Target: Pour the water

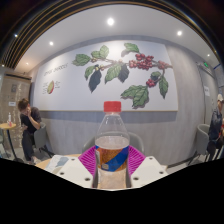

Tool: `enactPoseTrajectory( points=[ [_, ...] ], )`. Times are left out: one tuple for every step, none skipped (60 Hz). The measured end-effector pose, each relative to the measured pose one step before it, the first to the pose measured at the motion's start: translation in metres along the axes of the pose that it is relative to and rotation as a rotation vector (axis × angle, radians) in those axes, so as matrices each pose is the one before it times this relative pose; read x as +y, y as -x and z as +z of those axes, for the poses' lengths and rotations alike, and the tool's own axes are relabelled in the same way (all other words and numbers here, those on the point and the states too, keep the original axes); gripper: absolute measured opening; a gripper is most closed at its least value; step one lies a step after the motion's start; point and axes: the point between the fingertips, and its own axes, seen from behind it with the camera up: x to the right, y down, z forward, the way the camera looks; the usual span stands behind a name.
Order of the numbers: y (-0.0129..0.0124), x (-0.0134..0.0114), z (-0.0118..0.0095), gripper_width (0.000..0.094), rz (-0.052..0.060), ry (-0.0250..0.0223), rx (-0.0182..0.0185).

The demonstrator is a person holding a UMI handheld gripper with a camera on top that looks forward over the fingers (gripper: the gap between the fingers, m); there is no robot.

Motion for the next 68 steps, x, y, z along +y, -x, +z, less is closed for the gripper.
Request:
enactPoseTrajectory(
  points=[
    [-0.00052, 0.00111, -0.00171, 0.0371, 0.0072, 0.00328, -0.00479],
    [-0.00026, 0.00075, -0.00183, 0.0371, 0.0064, 0.00174, -0.00336],
    [-0.00019, 0.00072, -0.00141, 0.0371, 0.0045, 0.00185, -0.00298],
    [0.01456, 0.01683, 0.00525, 0.0370, 0.0056, -0.00778, 0.00547],
    [0.00023, 0.00190, -0.00092, 0.0370, 0.0031, 0.00576, -0.00554],
    [0.01393, 0.01758, 0.01836, 0.0370, 0.0091, -0.00618, -0.00197],
    [-0.01592, -0.00993, -0.01293, 0.0371, 0.0003, 0.02016, -0.01621],
    [-0.00032, 0.00058, -0.00290, 0.0371, 0.0042, 0.01056, -0.01141],
    [0.00060, 0.00105, -0.00242, 0.0370, 0.0028, 0.01097, -0.01029],
    [0.00017, 0.00193, -0.00459, 0.0374, -0.0013, 0.01312, -0.00955],
    [0.01566, 0.00753, 0.00936, 0.0373, -0.0003, -0.03146, 0.00004],
    [-0.01867, -0.01439, -0.01315, 0.0372, -0.0153, 0.00560, -0.00658],
    [-0.00233, -0.00030, -0.00197, 0.0374, -0.0097, 0.00012, 0.00286],
    [-0.00056, -0.00283, -0.00102, 0.0374, -0.0016, -0.00913, -0.00219],
    [-0.00021, -0.00059, -0.00128, 0.0374, 0.0000, 0.00110, -0.00244],
    [0.01557, 0.01129, 0.01108, 0.0374, 0.0031, -0.01565, 0.00849],
    [0.00351, 0.00768, 0.01359, 0.0373, -0.0027, -0.00950, 0.00266],
    [-0.00805, -0.01115, -0.01312, 0.0373, -0.0027, 0.01194, -0.00394],
    [-0.00132, -0.00172, -0.00205, 0.0373, -0.0011, 0.00116, -0.00057],
    [-0.00009, -0.00075, -0.00108, 0.0374, 0.0000, 0.00137, -0.00068],
    [-0.00008, -0.00027, -0.00040, 0.0375, -0.0003, 0.00154, 0.00020],
    [-0.00002, -0.00045, -0.00062, 0.0383, -0.0002, 0.00278, -0.00006],
    [0.00012, -0.00008, -0.00044, 0.0397, 0.0006, 0.00374, -0.00014],
    [0.00044, -0.00030, -0.00070, 0.0411, 0.0018, 0.00292, -0.00033],
    [0.00124, 0.00123, 0.00517, 0.0437, 0.0026, 0.00131, -0.00043],
    [0.00031, 0.00040, -0.00066, 0.0466, 0.0016, 0.00457, -0.00131],
    [-0.00023, 0.00010, 0.00041, 0.0491, -0.0016, 0.00423, 0.00052],
    [-0.00054, 0.00032, -0.00037, 0.0516, -0.0039, 0.00635, -0.00037],
    [-0.00064, 0.00045, -0.00052, 0.0542, -0.0045, 0.00777, 0.00121],
    [-0.00147, 0.00067, -0.00059, 0.0574, -0.0061, 0.01170, 0.00381],
    [-0.00151, 0.00114, -0.00103, 0.0629, -0.0072, 0.01284, 0.00332],
    [-0.00043, 0.00081, -0.00145, 0.0705, -0.0078, 0.01241, -0.00019],
    [0.00074, 0.00901, 0.00584, 0.0790, -0.0043, 0.00076, 0.00112],
    [-0.00254, -0.00709, -0.00912, 0.0863, -0.0009, 0.01572, -0.00151],
    [-0.00219, -0.00058, -0.00187, 0.0862, 0.0015, 0.00265, 0.00201],
    [-0.00089, -0.00138, -0.00165, 0.0850, 0.0039, -0.00115, -0.00215],
    [-0.00035, -0.00078, -0.00277, 0.0843, 0.0033, 0.00098, -0.00379],
    [-0.00045, -0.00029, -0.00301, 0.0843, 0.0045, 0.00264, -0.00259],
    [-0.00052, 0.00029, -0.00374, 0.0844, 0.0035, 0.00494, -0.00280],
    [0.00153, 0.00099, -0.00262, 0.0845, 0.0034, 0.00529, -0.00289],
    [-0.00036, 0.00090, -0.00443, 0.0847, 0.0007, 0.00688, -0.00394],
    [-0.00055, 0.00446, -0.00723, 0.0846, 0.0012, 0.00542, -0.00301],
    [-0.00083, 0.00142, -0.00593, 0.0847, 0.0015, 0.00536, -0.00302],
    [-0.00023, 0.00137, -0.00585, 0.0846, 0.0015, 0.00329, -0.00339],
    [-0.00012, 0.00126, -0.00636, 0.0846, 0.0003, 0.00208, -0.00445],
    [-0.00027, 0.00112, -0.00722, 0.0846, -0.0001, 0.00147, -0.00542],
    [-0.00006, 0.00123, -0.00760, 0.0846, -0.0002, 0.00127, -0.00570],
    [-0.00040, 0.00153, -0.00785, 0.0846, 0.0007, 0.00131, -0.00523],
    [0.00335, -0.00203, 0.00479, 0.0847, 0.0013, -0.00133, -0.00117],
    [-0.00112, 0.00474, -0.01147, 0.0847, 0.0015, 0.00356, -0.00475],
    [-0.00085, 0.00387, -0.01421, 0.0847, 0.0011, 0.00386, -0.00599],
    [0.00024, 0.00245, -0.00920, 0.0847, 0.0015, 0.00086, -0.00562],
    [0.00070, 0.00291, -0.00932, 0.0848, 0.0016, 0.00036, -0.00605],
    [0.00055, 0.00207, -0.00942, 0.0846, 0.0011, 0.00119, -0.00587],
    [0.00064, 0.00312, -0.00933, 0.0846, 0.0009, 0.00149, -0.00472],
    [-0.00006, 0.00254, -0.00940, 0.0847, 0.0015, 0.00163, -0.00328],
    [0.00002, 0.00259, -0.00875, 0.0845, 0.0023, 0.00136, -0.00159],
    [-0.00038, 0.00275, -0.00837, 0.0846, 0.0039, 0.00215, -0.00066],
    [-0.00104, 0.00267, -0.00843, 0.0845, 0.0041, 0.00296, 0.00009],
    [-0.00120, 0.00310, -0.00811, 0.0845, 0.0033, 0.00240, 0.00011],
    [-0.00212, 0.00177, 0.00184, 0.0846, 0.0038, -0.00178, 0.00176],
    [-0.00205, 0.00276, -0.01045, 0.0846, 0.0042, 0.00084, 0.00009],
    [-0.00152, 0.00221, -0.00815, 0.0846, 0.0051, -0.00107, 0.00241],
    [-0.00235, 0.00171, -0.00709, 0.0845, 0.0058, -0.00243, 0.00253],
    [-0.00207, 0.00160, -0.00635, 0.0847, 0.0063, -0.00171, 0.00270],
    [-0.00223, 0.00178, -0.00672, 0.0847, 0.0063, -0.00092, 0.00195],
    [-0.00239, 0.00192, -0.00645, 0.0848, 0.0067, -0.00073, 0.00109],
    [-0.00179, 0.00125, -0.00443, 0.0847, 0.0060, -0.00129, 0.00152]
  ],
)
